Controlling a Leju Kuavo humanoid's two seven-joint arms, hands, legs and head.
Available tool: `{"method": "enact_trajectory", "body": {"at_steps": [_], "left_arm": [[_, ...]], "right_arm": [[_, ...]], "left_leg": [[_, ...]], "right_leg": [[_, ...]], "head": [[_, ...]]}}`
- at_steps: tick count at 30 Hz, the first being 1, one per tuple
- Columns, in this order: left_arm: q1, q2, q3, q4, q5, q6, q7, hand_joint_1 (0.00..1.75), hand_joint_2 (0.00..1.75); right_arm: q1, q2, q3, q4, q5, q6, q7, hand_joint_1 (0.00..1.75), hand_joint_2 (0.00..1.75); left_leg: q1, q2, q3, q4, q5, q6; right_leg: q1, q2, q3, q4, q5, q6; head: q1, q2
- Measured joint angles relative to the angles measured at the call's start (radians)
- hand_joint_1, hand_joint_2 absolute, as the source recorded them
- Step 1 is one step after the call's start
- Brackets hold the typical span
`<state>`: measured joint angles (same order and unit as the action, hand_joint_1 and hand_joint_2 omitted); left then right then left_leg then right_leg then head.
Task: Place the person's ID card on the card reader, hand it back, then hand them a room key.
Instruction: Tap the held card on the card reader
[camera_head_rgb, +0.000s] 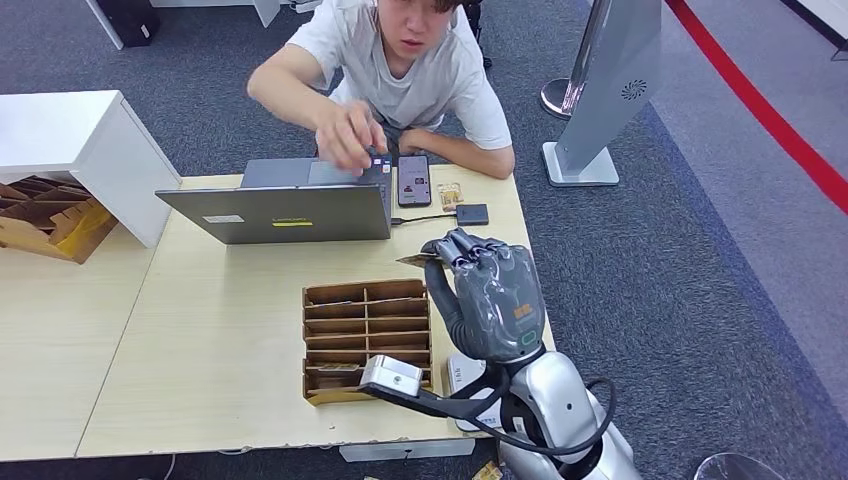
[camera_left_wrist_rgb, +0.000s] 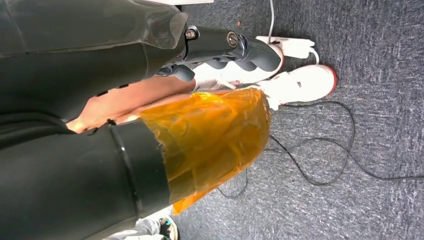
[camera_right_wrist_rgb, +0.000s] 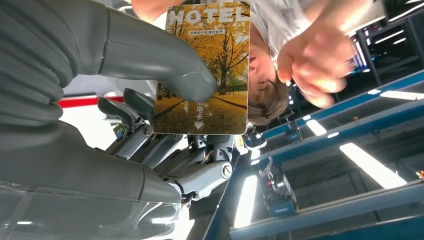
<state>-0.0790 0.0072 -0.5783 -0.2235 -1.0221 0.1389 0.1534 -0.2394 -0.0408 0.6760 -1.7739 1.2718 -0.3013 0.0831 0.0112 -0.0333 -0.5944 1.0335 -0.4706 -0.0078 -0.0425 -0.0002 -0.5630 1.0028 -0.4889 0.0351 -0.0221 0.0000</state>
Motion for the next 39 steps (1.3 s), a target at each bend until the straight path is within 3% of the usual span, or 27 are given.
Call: {"method": "enact_trajectory", "body": {"at_steps": [19,22,33,36,39], "left_arm": [[0.000,0.000,0.000,0.000,0.001,0.000,0.000,0.00,0.00],[0.000,0.000,0.000,0.000,0.003,0.000,0.000,0.00,0.00],[0.008,0.008,0.000,0.000,0.045,0.005,-0.029,0.00,0.00],[0.010,0.012,0.000,0.000,0.047,0.006,-0.066,0.00,0.00],[0.009,0.002,0.000,-0.001,0.054,0.009,-0.098,0.00,0.00]], "right_arm": [[0.007,0.000,0.000,0.000,-0.028,0.008,-0.010,1.75,1.75],[0.010,0.000,-0.001,-0.004,-0.087,0.027,-0.023,1.75,1.75],[0.112,-0.011,-0.095,-0.107,-0.711,0.259,-0.048,1.75,1.75],[0.202,-0.044,-0.144,-0.113,-1.078,0.421,-0.078,1.75,1.75],[0.283,-0.080,-0.187,-0.102,-1.352,0.475,-0.150,1.75,1.75]], "left_leg": [[0.000,0.000,0.000,0.000,0.000,0.000],[0.000,0.000,0.000,0.000,0.000,0.000],[0.000,0.000,0.000,0.000,0.000,0.000],[0.000,0.000,-0.001,0.000,0.000,0.000],[0.000,0.002,-0.001,0.000,-0.001,0.001]], "right_leg": [[0.000,0.000,0.000,0.000,0.000,0.000],[0.000,0.000,0.000,0.000,0.000,0.000],[0.000,0.000,-0.001,0.000,0.000,0.000],[0.000,-0.002,0.000,-0.001,0.000,0.000],[0.000,-0.002,0.001,-0.001,-0.001,0.000]], "head": [[0.000,0.000],[0.000,0.000],[0.000,0.000],[0.000,0.000],[0.003,0.000]]}}
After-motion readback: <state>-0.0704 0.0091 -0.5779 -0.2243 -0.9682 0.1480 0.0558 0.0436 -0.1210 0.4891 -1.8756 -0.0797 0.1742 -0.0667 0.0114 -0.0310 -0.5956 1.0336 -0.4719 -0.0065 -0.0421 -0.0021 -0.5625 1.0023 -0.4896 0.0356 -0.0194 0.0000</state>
